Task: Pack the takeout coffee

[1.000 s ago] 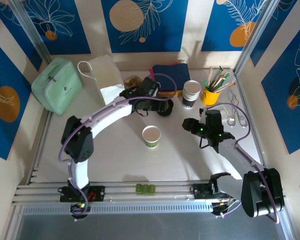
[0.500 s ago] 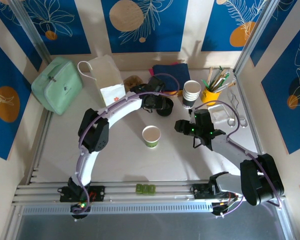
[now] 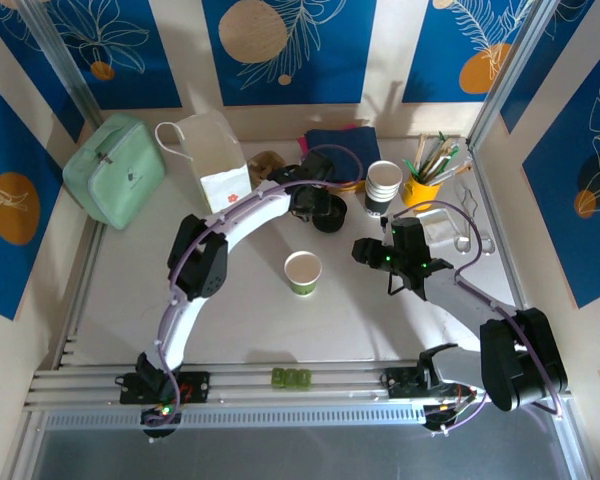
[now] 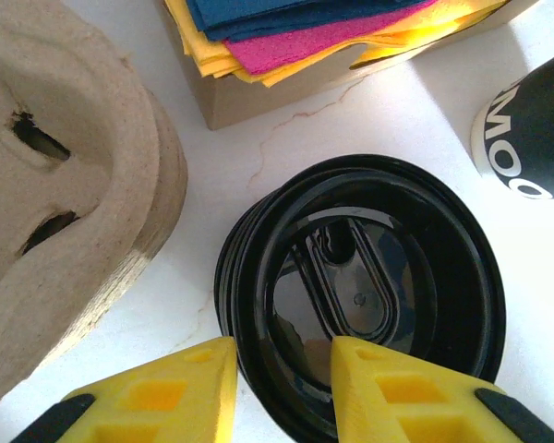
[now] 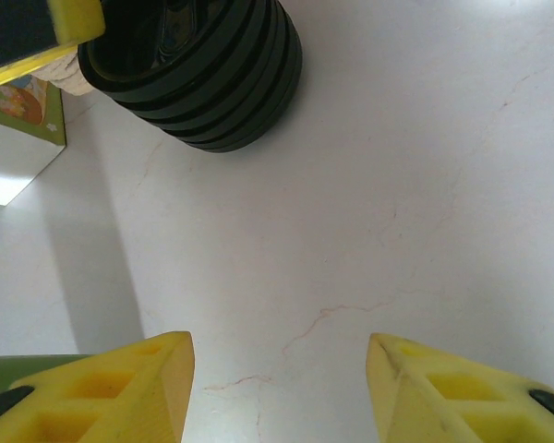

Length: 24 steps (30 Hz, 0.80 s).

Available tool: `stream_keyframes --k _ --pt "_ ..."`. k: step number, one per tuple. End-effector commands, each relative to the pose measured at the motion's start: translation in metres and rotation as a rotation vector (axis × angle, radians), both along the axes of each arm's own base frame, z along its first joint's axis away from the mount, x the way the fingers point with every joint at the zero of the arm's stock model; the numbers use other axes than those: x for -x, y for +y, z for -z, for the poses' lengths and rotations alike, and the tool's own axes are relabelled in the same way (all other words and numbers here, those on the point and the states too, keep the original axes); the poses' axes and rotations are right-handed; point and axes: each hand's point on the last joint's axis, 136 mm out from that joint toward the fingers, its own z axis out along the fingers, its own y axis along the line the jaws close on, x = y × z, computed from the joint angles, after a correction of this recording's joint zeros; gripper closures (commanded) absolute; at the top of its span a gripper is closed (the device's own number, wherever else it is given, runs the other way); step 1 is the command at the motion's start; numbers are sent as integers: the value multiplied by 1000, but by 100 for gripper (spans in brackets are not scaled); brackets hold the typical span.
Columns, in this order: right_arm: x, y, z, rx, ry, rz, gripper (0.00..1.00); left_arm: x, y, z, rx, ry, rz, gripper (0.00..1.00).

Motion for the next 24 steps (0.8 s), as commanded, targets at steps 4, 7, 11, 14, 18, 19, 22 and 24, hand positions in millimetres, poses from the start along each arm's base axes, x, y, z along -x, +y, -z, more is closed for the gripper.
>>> stream_keyframes --k 4,7,11,14,18,19,22,24 --pt "-8 4 -14 -19 -31 -7 47 -5 5 10 -48 17 -6 65" --pt "-8 5 -14 -21 -29 -9 47 -6 5 12 -54 18 -2 65" --pt "-9 5 -13 -19 -24 -9 47 -7 5 13 -65 20 0 66" --pt "-10 6 -13 -18 -20 -9 47 -7 5 13 -71 18 1 70" --pt "-10 7 -12 -18 -15 -12 47 -8 6 12 -74 17 3 74" --pt "-10 6 -12 -17 -15 -10 47 -8 6 11 -75 16 5 76" --pt "-10 6 -11 -14 -13 -9 47 -9 6 7 -73 10 5 79" --pt "-10 6 -12 -14 -13 -10 47 -9 6 5 -74 6 8 80"
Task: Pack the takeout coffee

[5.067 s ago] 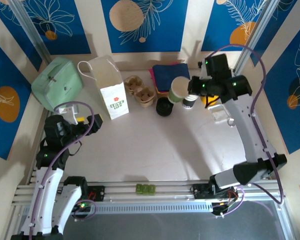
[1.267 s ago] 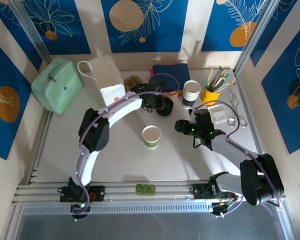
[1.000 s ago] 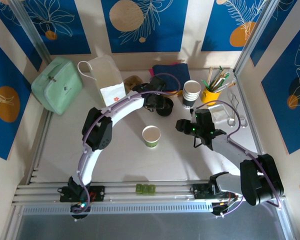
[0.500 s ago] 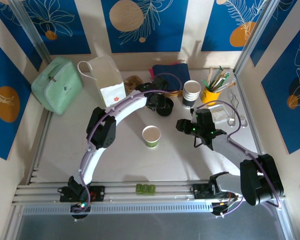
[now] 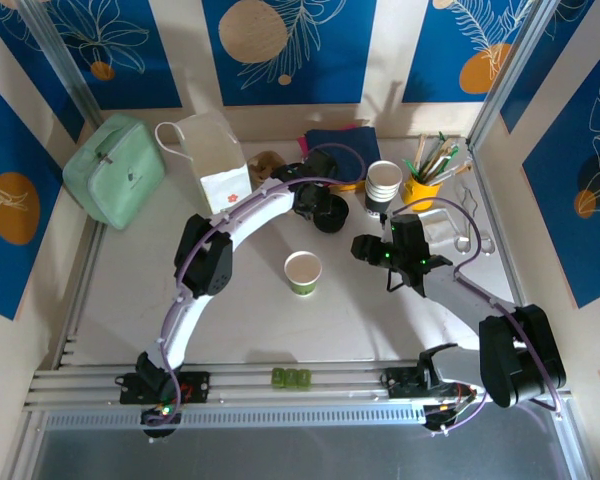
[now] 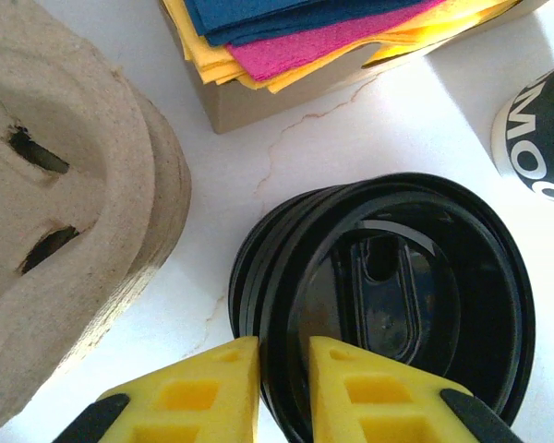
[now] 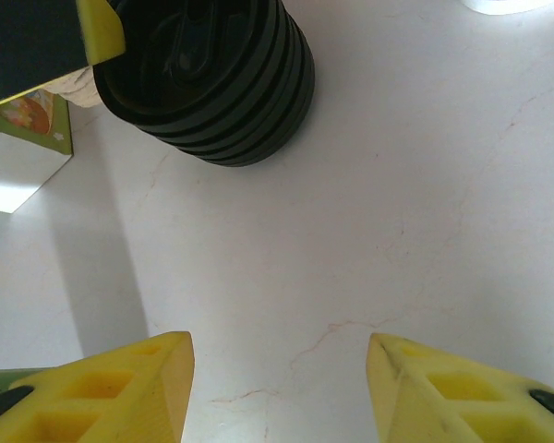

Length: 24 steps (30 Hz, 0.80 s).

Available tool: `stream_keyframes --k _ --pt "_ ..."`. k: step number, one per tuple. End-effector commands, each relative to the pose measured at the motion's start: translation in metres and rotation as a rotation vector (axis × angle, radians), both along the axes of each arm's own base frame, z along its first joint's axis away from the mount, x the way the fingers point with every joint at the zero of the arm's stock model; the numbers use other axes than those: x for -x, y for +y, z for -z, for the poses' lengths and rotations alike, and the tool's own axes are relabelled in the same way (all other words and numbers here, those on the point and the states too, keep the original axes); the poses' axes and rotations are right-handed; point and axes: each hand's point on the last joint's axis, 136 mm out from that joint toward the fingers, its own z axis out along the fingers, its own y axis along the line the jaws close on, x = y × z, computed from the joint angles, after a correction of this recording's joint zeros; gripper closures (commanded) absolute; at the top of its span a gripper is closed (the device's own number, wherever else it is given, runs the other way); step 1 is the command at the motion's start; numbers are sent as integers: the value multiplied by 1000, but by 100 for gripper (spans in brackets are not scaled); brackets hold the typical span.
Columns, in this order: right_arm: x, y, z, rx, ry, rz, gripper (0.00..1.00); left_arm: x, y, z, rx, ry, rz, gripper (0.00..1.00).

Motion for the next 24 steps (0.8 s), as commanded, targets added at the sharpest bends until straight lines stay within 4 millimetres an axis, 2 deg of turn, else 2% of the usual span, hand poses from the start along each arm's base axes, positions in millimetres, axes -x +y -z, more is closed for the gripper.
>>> stream_keyframes --k 1,10,13,24 --pt "-4 4 -7 -13 -7 -9 47 -4 6 0 -32 -4 1 81" --pt "-4 2 -8 -11 -11 -1 47 -4 6 -4 -30 -10 4 86" --pt "-4 2 -8 -10 -10 -1 47 -4 7 -4 -32 -8 3 91" --pt "-4 1 -10 -18 -12 3 47 -1 6 -21 -9 -23 18 92"
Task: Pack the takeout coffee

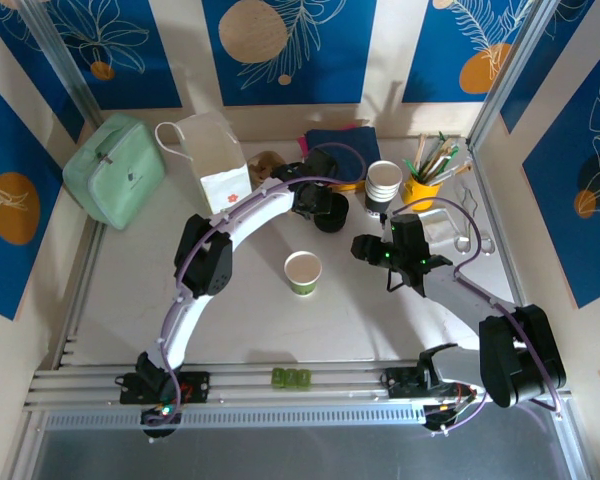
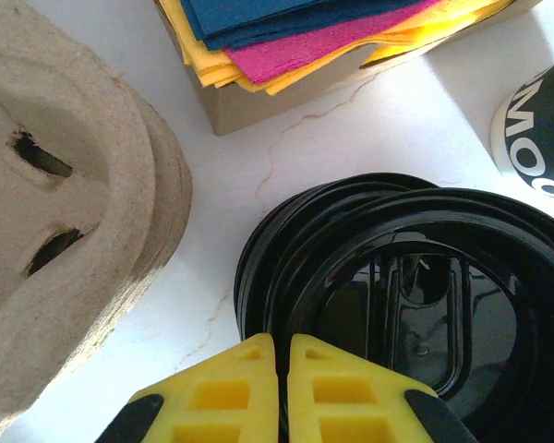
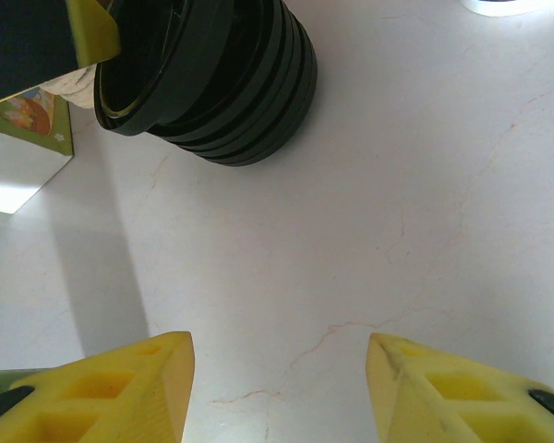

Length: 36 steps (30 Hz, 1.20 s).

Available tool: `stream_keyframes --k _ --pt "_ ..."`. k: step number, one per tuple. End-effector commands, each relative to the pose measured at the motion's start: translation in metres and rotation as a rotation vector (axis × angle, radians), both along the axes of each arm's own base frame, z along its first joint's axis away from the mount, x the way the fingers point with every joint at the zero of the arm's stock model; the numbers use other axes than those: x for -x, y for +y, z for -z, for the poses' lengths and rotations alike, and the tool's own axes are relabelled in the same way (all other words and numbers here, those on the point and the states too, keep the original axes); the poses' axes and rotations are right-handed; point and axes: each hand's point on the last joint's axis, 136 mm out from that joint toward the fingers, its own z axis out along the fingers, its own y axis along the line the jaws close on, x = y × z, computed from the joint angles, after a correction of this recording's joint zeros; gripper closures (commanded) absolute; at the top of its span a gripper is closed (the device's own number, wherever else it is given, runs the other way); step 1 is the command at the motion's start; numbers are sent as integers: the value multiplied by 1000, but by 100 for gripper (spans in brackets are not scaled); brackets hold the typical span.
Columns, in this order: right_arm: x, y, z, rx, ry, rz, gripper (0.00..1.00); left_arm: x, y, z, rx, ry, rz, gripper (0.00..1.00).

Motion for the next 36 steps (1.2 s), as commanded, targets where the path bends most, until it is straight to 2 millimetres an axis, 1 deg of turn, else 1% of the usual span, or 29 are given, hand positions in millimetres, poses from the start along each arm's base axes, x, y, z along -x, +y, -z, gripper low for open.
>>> stream_keyframes --k 1,7,13,15,18,19,20,21,24,25,28,32,36 --pt "-3 1 -9 -20 -11 5 47 0 6 -23 1 -25 11 92" --pt "0 -3 -14 -71 -18 22 47 8 8 -43 35 -43 17 92" --pt "7 -9 -22 -103 -29 32 47 27 19 -58 60 -46 25 92" --pt "12 -9 -30 -131 -22 32 46 35 25 -60 59 -42 25 92" --pt "20 -4 -57 -182 -24 9 45 48 35 -70 69 -47 24 92" --pt "23 -1 -65 -201 -23 -1 42 52 38 -72 71 -48 24 92" --pt "26 3 -76 -225 -20 -20 41 57 42 -76 73 -52 23 92" --pt "29 7 -86 -243 -8 -32 41 62 46 -80 75 -56 23 92" --pt "37 19 -108 -260 30 -74 41 77 57 -91 86 -65 22 92" --pt "40 24 -112 -257 37 -88 41 82 62 -92 87 -63 20 92" --pt "44 41 -128 -287 61 -143 39 96 73 -105 112 -81 13 92" --pt "47 66 -143 -321 115 -201 39 115 88 -117 144 -93 8 92" --pt "50 93 -155 -335 151 -263 39 131 98 -125 173 -107 13 92"
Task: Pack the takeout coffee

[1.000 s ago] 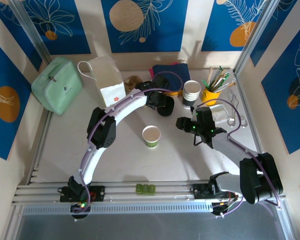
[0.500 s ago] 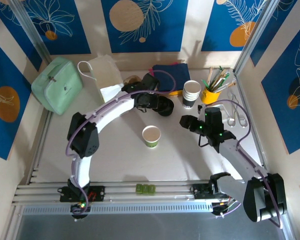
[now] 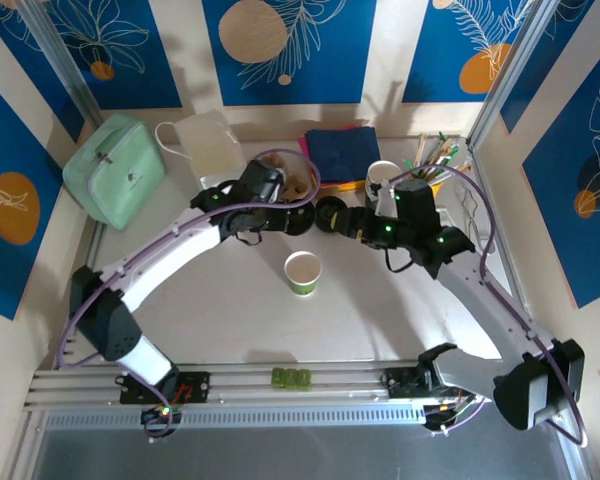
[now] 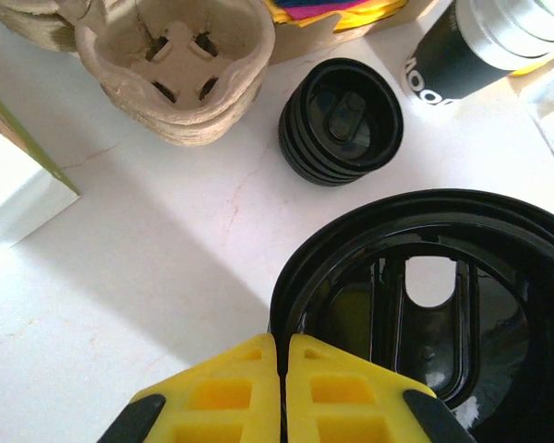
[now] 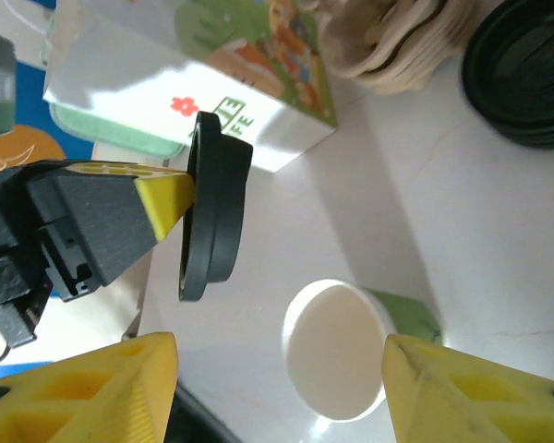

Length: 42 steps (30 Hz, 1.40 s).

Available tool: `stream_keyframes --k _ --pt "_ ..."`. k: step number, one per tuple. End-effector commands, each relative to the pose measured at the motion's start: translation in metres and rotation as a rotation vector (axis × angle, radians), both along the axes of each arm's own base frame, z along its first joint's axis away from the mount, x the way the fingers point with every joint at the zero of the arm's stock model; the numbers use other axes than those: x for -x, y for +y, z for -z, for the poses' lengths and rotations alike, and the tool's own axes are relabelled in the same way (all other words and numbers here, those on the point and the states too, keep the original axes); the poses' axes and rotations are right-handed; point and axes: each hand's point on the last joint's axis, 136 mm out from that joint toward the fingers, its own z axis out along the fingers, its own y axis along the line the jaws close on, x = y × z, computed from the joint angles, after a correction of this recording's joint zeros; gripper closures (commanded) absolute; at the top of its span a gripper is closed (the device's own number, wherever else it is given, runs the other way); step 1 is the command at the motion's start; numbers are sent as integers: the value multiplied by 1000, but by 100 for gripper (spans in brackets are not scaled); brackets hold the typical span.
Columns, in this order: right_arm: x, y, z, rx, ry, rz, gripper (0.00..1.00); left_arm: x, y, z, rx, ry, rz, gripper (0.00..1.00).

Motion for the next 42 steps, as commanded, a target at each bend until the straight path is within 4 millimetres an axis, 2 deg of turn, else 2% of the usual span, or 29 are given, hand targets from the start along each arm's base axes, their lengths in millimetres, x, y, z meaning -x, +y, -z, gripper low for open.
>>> stream_keyframes --k 1,3,8,26,42 --pt "14 23 -10 -27 71 -71 39 13 5 -8 41 -5 4 92" --pt "15 37 -14 -36 70 -107 39 19 10 -9 48 -9 1 92" --pt "14 55 -15 -30 75 -137 39 29 17 -10 70 -14 2 92" --pt "11 83 -9 5 88 -161 43 44 19 -12 123 -9 22 91" --pt "12 91 -9 3 91 -170 69 50 18 -18 139 -16 39 91"
